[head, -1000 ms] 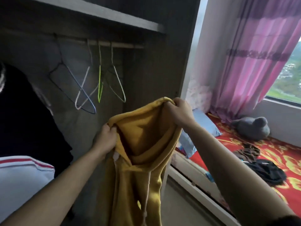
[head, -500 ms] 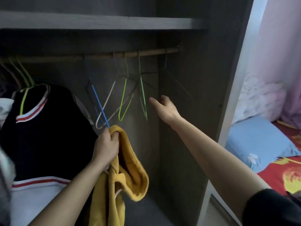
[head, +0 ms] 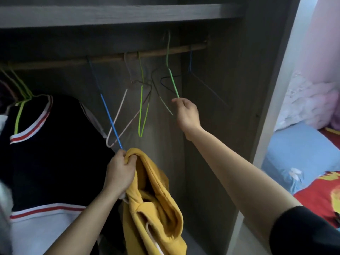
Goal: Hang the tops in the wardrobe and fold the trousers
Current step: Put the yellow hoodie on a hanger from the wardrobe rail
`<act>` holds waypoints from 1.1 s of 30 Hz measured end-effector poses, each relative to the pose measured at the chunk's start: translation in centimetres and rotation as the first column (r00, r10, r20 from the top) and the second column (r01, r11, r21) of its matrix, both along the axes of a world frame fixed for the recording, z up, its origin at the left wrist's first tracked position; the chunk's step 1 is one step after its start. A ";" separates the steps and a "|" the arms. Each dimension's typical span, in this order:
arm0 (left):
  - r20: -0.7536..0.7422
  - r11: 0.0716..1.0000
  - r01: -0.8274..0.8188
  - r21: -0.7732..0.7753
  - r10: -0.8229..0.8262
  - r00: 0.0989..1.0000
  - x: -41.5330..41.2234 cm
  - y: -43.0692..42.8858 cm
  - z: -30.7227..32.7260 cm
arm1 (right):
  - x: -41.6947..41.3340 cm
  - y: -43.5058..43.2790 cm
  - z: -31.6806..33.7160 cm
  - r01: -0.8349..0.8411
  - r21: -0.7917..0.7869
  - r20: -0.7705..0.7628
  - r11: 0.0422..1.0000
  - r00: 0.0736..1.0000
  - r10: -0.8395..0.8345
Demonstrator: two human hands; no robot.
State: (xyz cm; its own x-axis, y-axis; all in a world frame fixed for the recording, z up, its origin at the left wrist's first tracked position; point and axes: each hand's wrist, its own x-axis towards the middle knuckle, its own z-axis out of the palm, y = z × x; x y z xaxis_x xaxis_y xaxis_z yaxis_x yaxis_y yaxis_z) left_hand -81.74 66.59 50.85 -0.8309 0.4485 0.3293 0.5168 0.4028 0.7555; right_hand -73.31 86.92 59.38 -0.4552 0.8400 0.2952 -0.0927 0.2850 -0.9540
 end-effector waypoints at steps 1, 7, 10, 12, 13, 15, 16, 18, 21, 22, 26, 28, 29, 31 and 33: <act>0.001 1.000 0.013 0.003 -0.013 1.000 0.3 0.3 0.0 | 0.8 0.0 -0.5 0.012 0.002 -0.010 1.000 1.000 -0.012; 0.027 0.992 0.127 -0.011 -0.126 0.992 2.2 2.4 -0.4 | 8.3 -1.4 -8.8 0.052 0.109 0.113 0.993 0.991 -0.065; 0.095 0.988 0.150 -0.023 -0.147 0.985 3.2 3.7 -1.5 | 12.1 -2.9 -14.1 0.092 0.106 0.146 0.990 0.984 -0.107; 0.234 0.982 0.188 0.021 -0.188 0.954 4.0 4.5 -2.3 | 14.3 -4.2 -16.2 0.126 0.094 0.157 0.988 0.978 -0.139; 0.322 0.976 0.208 0.064 -0.217 0.922 4.4 4.8 -2.7 | 15.4 -4.8 -17.1 0.141 0.098 0.160 0.985 0.975 -0.155; 0.471 0.968 0.205 0.147 -0.251 0.846 5.3 5.5 -3.1 | 17.6 -6.1 -18.5 0.162 0.108 0.152 0.981 0.972 -0.178; 0.540 0.966 0.191 0.177 -0.257 0.801 5.5 5.8 -3.2 | 18.6 -6.7 -19.1 0.167 0.109 0.141 0.980 0.973 -0.182; 0.677 0.951 0.186 0.245 -0.305 0.670 5.7 6.2 -3.5 | 20.3 -7.7 -19.7 0.162 0.095 0.114 0.982 0.978 -0.173; 0.745 0.889 0.302 0.344 -0.455 0.488 5.5 6.4 -3.8 | 22.1 -8.7 -19.9 0.117 0.067 0.104 0.991 0.987 -0.124; 0.725 0.864 0.337 0.375 -0.500 0.474 5.6 6.4 -3.9 | 22.7 -9.0 -19.8 0.097 0.056 0.126 0.994 0.987 -0.104; 0.645 0.823 0.414 0.388 -0.564 0.516 6.7 6.3 -4.2 | 24.2 -9.7 -19.1 0.005 0.102 0.301 0.995 0.953 -0.036; 0.569 0.773 0.533 0.345 -0.623 0.537 7.2 6.3 -4.8 | 24.1 -10.2 -18.0 0.010 0.055 0.193 0.998 0.981 -0.021; 0.525 0.753 0.587 0.296 -0.642 0.559 7.5 6.3 -5.2 | 23.8 -10.4 -17.5 0.030 -0.009 0.109 1.000 0.994 -0.029; 0.432 0.760 0.629 0.164 -0.628 0.647 8.0 6.4 -6.1 | 23.4 -10.8 -16.6 0.076 -0.119 -0.020 0.990 0.997 -0.079; 0.348 0.807 0.589 0.042 -0.564 0.749 8.3 6.5 -7.2 | 23.4 -11.2 -16.3 0.171 -0.066 0.014 0.983 0.985 -0.170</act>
